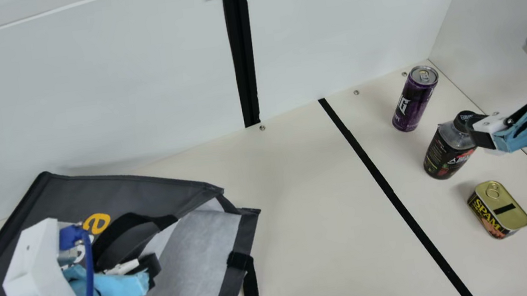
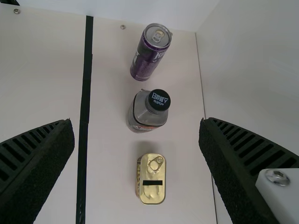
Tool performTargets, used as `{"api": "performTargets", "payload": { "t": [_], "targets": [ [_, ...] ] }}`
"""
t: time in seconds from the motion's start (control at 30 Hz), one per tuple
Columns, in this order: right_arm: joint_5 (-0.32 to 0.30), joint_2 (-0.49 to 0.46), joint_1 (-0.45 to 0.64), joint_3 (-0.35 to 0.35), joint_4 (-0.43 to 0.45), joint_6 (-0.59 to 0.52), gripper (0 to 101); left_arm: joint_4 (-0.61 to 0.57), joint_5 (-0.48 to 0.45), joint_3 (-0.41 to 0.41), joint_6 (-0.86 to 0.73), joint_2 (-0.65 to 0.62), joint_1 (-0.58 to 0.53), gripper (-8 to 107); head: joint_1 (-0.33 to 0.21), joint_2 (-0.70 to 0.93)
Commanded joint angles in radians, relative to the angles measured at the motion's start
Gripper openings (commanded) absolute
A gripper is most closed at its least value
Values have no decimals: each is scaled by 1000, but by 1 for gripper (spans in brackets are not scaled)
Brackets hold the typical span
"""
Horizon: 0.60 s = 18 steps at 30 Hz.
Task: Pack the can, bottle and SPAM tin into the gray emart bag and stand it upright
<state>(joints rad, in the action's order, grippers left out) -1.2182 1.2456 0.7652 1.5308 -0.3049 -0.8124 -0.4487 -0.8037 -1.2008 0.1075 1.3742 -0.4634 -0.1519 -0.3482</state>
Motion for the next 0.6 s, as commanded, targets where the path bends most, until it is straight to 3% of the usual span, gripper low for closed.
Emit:
{"api": "performTargets", "payload": {
  "t": [0.0,0.57],
  "targets": [
    [0,0,0,0,0,0,95,-2,1,-4,-3,5,6,-8,-23,-1],
    [0,0,0,0,0,0,95,-3,7,-17,-5,25,17,-8,-23,-1]
  ]
}}
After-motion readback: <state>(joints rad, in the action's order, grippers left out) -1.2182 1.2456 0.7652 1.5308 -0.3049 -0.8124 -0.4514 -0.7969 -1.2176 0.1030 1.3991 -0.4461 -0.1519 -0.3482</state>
